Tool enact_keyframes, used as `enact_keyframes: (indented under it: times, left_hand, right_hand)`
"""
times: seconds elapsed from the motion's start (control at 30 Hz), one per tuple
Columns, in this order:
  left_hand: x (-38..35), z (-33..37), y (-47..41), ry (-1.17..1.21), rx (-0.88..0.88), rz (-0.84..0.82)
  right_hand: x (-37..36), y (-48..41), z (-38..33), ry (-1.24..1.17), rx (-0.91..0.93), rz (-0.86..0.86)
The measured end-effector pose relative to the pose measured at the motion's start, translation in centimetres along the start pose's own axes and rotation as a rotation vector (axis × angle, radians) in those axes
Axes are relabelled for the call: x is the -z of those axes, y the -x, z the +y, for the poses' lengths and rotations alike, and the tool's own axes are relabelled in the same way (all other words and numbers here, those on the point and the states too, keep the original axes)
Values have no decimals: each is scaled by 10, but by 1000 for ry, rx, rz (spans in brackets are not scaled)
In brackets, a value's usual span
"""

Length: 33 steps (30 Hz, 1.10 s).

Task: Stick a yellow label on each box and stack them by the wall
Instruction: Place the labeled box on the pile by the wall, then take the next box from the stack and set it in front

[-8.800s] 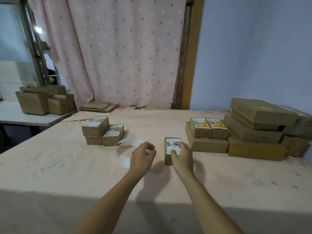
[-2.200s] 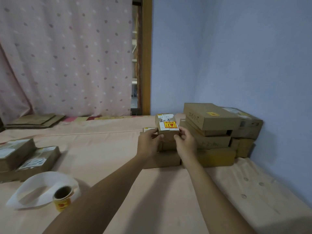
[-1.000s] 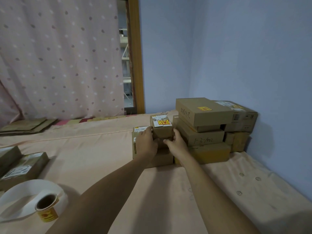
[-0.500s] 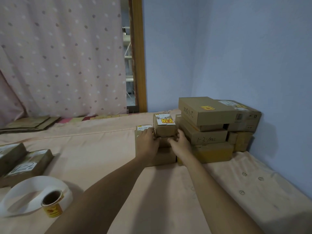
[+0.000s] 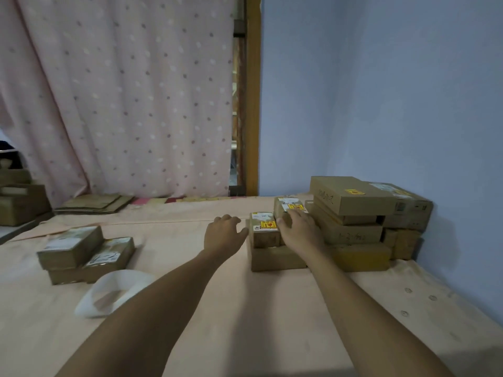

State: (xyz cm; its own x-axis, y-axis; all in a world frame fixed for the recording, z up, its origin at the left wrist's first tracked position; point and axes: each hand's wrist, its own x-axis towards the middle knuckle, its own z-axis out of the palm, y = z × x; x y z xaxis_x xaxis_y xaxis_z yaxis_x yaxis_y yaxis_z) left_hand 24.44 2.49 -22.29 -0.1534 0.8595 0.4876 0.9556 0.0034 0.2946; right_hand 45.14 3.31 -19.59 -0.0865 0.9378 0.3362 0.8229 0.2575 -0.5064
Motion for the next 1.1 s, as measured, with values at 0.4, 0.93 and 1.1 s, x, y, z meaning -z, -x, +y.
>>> enact_keyframes:
  times: [0.4, 0.93, 1.1]
  left_hand:
    - [102, -176, 71, -366, 117, -78]
    - [178, -376, 127, -485, 406, -54]
    - [174, -404, 120, -445, 457, -79]
  right_hand:
    - [-103, 46, -165, 201, 282, -314]
    - [-223, 71, -356, 182, 576, -425]
    - [-258, 66, -376, 122, 495, -462]
